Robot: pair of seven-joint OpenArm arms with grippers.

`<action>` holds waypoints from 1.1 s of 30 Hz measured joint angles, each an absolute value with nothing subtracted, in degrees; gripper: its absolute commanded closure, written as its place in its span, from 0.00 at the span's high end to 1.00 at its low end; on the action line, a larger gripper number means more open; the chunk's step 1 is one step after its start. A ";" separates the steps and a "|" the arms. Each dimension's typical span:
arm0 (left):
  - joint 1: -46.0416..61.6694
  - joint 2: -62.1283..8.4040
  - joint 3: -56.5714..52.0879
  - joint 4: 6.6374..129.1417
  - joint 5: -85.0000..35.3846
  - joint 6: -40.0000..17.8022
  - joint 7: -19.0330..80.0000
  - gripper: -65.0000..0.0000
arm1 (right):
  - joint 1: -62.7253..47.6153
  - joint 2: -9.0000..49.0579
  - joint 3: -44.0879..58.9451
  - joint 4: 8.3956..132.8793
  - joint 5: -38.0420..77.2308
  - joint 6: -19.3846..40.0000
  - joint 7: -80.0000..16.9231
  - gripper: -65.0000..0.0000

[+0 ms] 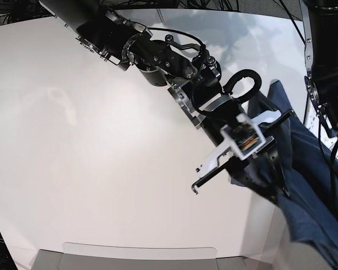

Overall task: Layout the t-shirt on the table in an organized manner, then fold the t-shirt properly
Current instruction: 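Lift the shirt high with both grippers, letting it hang, then lower the hanging shirt onto the table with both grippers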

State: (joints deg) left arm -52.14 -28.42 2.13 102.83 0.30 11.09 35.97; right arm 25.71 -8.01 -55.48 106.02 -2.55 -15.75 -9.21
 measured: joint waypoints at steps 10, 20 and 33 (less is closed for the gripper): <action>-56.53 -18.09 20.01 99.88 0.51 11.11 35.55 0.00 | 14.41 -8.10 -41.85 111.42 -1.26 -19.29 -6.35 0.00; -43.05 1.15 30.35 80.93 0.05 10.92 26.13 0.00 | -14.74 5.82 -18.50 116.42 -0.95 -18.50 -0.16 0.00; -39.33 8.58 43.68 60.47 0.51 11.16 11.20 0.00 | -37.39 5.30 -0.49 116.18 -0.95 -18.15 7.66 0.00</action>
